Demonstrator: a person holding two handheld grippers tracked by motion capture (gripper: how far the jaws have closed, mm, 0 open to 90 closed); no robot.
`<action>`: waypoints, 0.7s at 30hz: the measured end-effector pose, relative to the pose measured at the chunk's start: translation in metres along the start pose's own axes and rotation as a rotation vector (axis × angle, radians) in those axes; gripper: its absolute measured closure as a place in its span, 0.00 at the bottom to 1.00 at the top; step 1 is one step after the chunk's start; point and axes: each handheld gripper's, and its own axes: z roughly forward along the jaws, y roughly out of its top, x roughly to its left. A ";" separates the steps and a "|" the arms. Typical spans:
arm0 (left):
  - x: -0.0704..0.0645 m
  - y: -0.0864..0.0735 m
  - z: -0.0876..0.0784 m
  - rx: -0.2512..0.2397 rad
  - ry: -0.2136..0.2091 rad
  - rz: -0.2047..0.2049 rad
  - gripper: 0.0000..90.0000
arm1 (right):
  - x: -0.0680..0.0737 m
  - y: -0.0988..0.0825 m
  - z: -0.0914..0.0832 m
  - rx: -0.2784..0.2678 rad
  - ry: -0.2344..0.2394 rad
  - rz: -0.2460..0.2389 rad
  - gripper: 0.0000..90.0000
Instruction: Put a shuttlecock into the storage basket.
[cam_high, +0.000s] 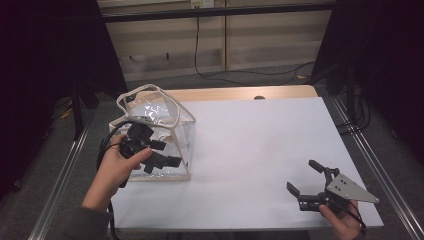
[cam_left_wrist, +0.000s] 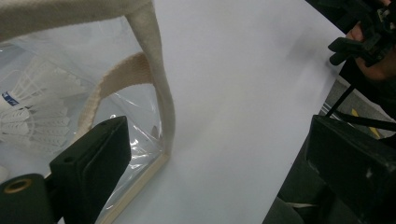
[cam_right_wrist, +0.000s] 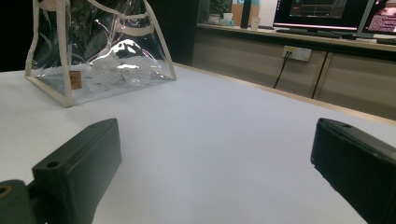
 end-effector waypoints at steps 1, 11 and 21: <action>0.000 -0.001 0.001 -0.001 0.000 0.003 0.08 | 0.000 0.000 0.000 0.000 0.000 0.001 0.02; 0.001 -0.007 0.008 0.007 -0.003 0.014 0.08 | 0.000 0.000 0.000 -0.001 0.002 -0.002 0.02; 0.003 -0.014 0.011 0.004 0.003 0.016 0.07 | 0.000 0.000 0.000 0.000 -0.001 -0.002 0.02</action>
